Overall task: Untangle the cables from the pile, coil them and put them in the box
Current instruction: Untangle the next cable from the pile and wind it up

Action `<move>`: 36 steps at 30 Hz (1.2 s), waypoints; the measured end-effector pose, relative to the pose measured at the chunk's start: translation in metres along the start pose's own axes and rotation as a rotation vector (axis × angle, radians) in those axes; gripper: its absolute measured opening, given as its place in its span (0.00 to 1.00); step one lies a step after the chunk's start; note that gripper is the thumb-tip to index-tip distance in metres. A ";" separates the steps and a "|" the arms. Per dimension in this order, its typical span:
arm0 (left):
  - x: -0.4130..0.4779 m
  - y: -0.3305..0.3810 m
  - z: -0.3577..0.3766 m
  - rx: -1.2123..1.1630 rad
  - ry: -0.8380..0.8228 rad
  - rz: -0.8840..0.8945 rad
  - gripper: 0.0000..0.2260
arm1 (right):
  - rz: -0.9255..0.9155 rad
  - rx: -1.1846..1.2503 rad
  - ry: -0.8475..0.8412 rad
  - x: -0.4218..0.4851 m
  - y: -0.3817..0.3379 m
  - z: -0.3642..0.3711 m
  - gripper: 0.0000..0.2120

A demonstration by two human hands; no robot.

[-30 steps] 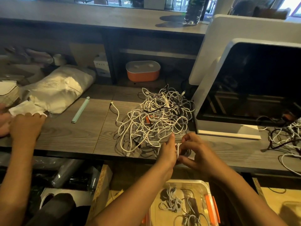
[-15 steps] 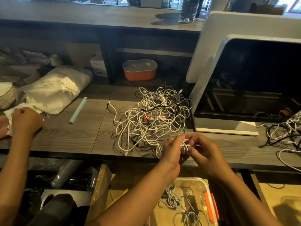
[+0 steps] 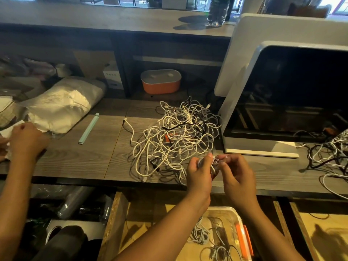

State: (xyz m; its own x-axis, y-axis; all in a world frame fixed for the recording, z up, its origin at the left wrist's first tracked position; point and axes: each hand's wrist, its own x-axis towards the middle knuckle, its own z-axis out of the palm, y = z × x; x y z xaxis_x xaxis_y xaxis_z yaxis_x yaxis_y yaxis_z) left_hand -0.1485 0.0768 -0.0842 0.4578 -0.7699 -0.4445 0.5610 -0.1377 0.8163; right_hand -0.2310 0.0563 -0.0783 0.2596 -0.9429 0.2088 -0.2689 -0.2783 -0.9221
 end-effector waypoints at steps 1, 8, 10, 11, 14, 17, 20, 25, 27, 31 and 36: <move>0.000 -0.001 -0.001 0.030 0.011 0.031 0.06 | -0.011 -0.019 0.015 -0.002 0.000 0.004 0.09; 0.003 0.000 -0.003 0.046 0.110 0.031 0.07 | -0.446 -0.410 -0.061 -0.009 0.008 0.008 0.07; 0.005 0.000 -0.004 0.048 0.151 0.006 0.07 | -0.416 -0.372 -0.045 -0.013 0.007 0.010 0.09; 0.006 0.001 -0.004 0.054 0.171 -0.007 0.08 | -0.369 -0.340 -0.023 -0.015 0.008 0.011 0.12; 0.009 0.004 -0.004 0.046 0.212 -0.056 0.08 | -0.199 -0.158 0.019 -0.019 0.004 0.014 0.13; 0.014 0.008 -0.004 0.063 0.241 -0.126 0.08 | -0.084 0.014 0.055 -0.021 -0.002 0.017 0.14; 0.022 0.018 -0.004 -0.055 0.266 -0.244 0.10 | -0.152 0.020 0.007 -0.025 -0.007 0.019 0.12; 0.026 0.026 -0.006 -0.045 0.204 -0.246 0.15 | -0.257 -0.131 -0.209 -0.018 -0.007 0.007 0.04; 0.020 0.027 -0.009 -0.012 0.127 -0.180 0.18 | -0.227 -0.105 -0.302 -0.010 -0.010 -0.005 0.05; 0.005 0.029 -0.012 0.162 0.003 -0.026 0.18 | 0.130 0.392 -0.185 -0.001 -0.013 -0.020 0.09; -0.007 0.023 -0.019 0.481 -0.148 0.112 0.13 | 0.192 0.300 -0.251 -0.004 -0.009 -0.017 0.07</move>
State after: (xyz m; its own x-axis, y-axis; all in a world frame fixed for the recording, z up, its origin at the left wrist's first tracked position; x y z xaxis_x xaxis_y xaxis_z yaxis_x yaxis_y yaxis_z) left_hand -0.1261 0.0908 -0.0690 0.3748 -0.8717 -0.3157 0.1172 -0.2932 0.9488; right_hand -0.2450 0.0599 -0.0652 0.4588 -0.8881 -0.0272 -0.0625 -0.0017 -0.9980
